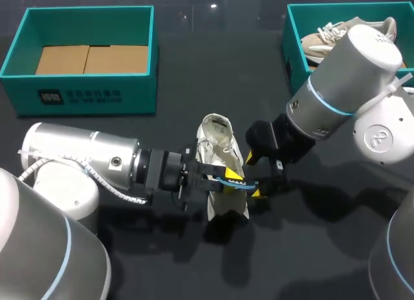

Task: Take the shoe out of the shoebox, open the shoe tongue, remove and reinsert the insole, then place the shoe into the shoebox

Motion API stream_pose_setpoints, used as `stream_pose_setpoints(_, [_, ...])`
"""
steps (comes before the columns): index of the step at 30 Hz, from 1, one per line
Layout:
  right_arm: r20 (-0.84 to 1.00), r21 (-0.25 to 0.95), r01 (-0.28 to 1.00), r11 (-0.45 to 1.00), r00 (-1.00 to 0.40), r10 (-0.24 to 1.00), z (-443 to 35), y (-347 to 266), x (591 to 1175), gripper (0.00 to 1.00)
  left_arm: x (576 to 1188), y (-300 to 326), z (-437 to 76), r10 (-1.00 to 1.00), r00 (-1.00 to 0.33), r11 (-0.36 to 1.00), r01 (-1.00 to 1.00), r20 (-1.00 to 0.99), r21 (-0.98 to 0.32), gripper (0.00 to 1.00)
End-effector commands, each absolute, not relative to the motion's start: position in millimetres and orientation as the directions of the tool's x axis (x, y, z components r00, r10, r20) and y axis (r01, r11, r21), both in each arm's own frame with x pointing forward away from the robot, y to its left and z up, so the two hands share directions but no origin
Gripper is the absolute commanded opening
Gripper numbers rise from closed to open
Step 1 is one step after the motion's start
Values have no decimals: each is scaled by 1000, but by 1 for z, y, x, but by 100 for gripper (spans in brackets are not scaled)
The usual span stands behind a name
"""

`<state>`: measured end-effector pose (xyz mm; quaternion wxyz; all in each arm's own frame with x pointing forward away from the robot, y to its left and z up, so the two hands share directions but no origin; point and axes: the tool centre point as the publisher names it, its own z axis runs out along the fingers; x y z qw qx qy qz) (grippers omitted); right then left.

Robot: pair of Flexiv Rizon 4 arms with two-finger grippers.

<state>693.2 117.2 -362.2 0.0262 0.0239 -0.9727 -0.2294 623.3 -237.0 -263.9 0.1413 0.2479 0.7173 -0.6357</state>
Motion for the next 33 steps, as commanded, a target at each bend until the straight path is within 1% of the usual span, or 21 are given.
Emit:
stream_pose_setpoints(1, [38,447,-35,894,-998,-58,-363,117,692,100,623,-246,-270,149,-847,69,524,-511,-849,0])
stream_pose_setpoints(10, [38,447,-35,894,-998,-58,-363,117,692,100,626,-243,-273,65,-867,98,498,-494,-861,0])
stream_pose_setpoints(25, [38,447,-35,894,-998,-58,-363,117,692,100,637,-231,-275,-20,-877,126,475,-480,-871,0])
stream_pose_setpoints(33, [38,447,-35,894,-998,-58,-363,117,692,100,650,-232,-288,-57,-900,126,423,-432,-897,0])
